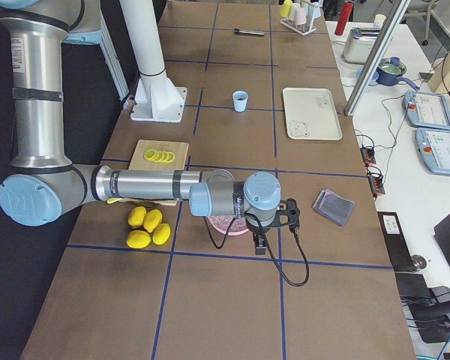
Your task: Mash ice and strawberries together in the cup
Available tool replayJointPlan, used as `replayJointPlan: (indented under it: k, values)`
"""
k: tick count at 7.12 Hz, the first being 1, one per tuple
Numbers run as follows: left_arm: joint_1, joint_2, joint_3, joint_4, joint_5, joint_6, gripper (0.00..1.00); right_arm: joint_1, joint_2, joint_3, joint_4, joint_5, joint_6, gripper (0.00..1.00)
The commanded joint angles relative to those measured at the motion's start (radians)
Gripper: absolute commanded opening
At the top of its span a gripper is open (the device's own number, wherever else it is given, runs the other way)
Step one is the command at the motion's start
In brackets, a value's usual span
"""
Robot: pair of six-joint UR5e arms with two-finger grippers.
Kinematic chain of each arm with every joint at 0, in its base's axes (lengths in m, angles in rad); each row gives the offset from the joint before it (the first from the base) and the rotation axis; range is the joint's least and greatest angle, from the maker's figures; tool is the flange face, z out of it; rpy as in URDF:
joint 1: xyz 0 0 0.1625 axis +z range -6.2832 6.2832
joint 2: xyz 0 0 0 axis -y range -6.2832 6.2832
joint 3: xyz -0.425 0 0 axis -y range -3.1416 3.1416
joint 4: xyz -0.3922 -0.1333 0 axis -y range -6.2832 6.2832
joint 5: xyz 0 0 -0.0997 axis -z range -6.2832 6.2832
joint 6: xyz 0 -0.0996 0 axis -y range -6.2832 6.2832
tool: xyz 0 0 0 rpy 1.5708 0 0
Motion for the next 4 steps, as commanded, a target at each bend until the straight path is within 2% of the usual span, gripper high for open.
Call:
replayJointPlan:
  k: [1, 4]
  values:
    - [0.000, 0.002, 0.000, 0.000, 0.000, 0.001, 1.00, 0.000, 0.000, 0.003, 0.000, 0.002, 0.001, 1.00]
    - [0.000, 0.002, 0.000, 0.000, 0.000, 0.001, 1.00, 0.000, 0.002, 0.006, 0.000, 0.002, 0.006, 1.00]
